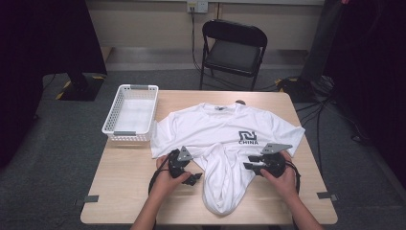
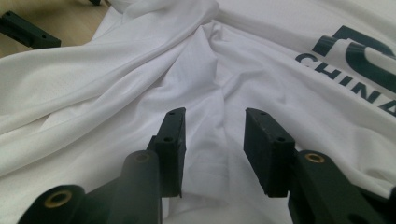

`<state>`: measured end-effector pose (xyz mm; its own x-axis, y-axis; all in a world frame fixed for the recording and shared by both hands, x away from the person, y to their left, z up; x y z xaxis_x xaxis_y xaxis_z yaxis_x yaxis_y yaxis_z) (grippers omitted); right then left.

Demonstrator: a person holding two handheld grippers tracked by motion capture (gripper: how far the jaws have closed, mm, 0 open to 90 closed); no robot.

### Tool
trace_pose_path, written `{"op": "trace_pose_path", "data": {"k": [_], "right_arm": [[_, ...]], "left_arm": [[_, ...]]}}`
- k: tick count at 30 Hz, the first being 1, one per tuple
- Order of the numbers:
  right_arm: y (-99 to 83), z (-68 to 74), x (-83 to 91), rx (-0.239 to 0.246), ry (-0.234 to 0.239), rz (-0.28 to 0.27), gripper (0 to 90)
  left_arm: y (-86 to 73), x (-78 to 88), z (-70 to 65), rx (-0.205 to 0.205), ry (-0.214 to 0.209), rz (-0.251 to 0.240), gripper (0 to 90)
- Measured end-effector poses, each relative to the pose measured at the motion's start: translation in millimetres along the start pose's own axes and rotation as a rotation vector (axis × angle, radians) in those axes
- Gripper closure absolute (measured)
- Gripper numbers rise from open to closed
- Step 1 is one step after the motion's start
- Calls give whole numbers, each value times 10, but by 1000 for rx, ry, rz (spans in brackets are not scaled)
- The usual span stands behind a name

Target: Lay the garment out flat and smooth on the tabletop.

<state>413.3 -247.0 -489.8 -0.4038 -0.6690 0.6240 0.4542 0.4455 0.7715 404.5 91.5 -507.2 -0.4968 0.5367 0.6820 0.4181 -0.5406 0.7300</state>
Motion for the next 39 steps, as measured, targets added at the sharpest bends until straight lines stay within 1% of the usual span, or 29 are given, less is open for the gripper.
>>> {"op": "trace_pose_path", "data": {"k": [4, 5, 6, 7, 8, 10, 12, 14, 20, 23, 25, 29, 32, 35, 39], "right_arm": [[11, 27, -74, 21, 5, 26, 621], [12, 33, -93, 24, 2, 41, 622], [10, 38, -109, 34, -17, 60, 642], [6, 42, -119, 51, -28, 63, 684], [1, 44, -123, 56, -23, 61, 718], [-10, 46, -122, 57, -21, 58, 774], [-21, 51, -108, 51, -13, 42, 857], [-21, 59, -80, 53, -13, 35, 890], [15, 114, -15, 77, -4, 21, 898], [17, 136, 28, 77, -7, 20, 899], [4, 152, 70, 77, 0, 10, 900], [-33, 202, 152, 89, -10, 19, 900], [-80, 218, 224, 84, -7, 8, 900], [-134, 242, 328, 78, -9, -3, 900], [-200, 292, 470, 91, -16, -7, 900]], "left_arm": [[1, -1, 0, 0, 0, 0, 100], [1, -1, 0, 0, 0, 0, 99], [1, -2, 0, 0, 0, 0, 99], [2, -2, 0, 0, -1, 0, 98], [2, -2, 0, 0, 0, 0, 98], [2, -3, 0, 0, -1, 0, 97], [2, -3, 1, 0, -1, 0, 97], [2, -3, 0, 0, -1, 0, 97], [2, -3, 0, 0, -1, 0, 97], [2, -3, 1, 0, -1, 0, 97], [2, -3, 1, 0, -1, 0, 97], [2, -3, 1, 0, -1, 0, 97], [2, -3, 1, 0, -1, 1, 98], [2, -3, 1, 0, -1, 0, 97], [2, -3, 1, 0, -1, 0, 97]]}}
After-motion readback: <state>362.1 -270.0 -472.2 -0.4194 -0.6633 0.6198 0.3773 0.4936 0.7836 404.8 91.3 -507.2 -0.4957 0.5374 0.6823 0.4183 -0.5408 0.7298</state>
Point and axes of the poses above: each handheld gripper's, and its own axes: x roughly backward along the jaws, y roughly out of its top, z roughly to its left, the point moved 1 cm from there along -x, roughly forward along the jaws, and after that the axes turned 4 degrees about y, right-handed, at the moved point
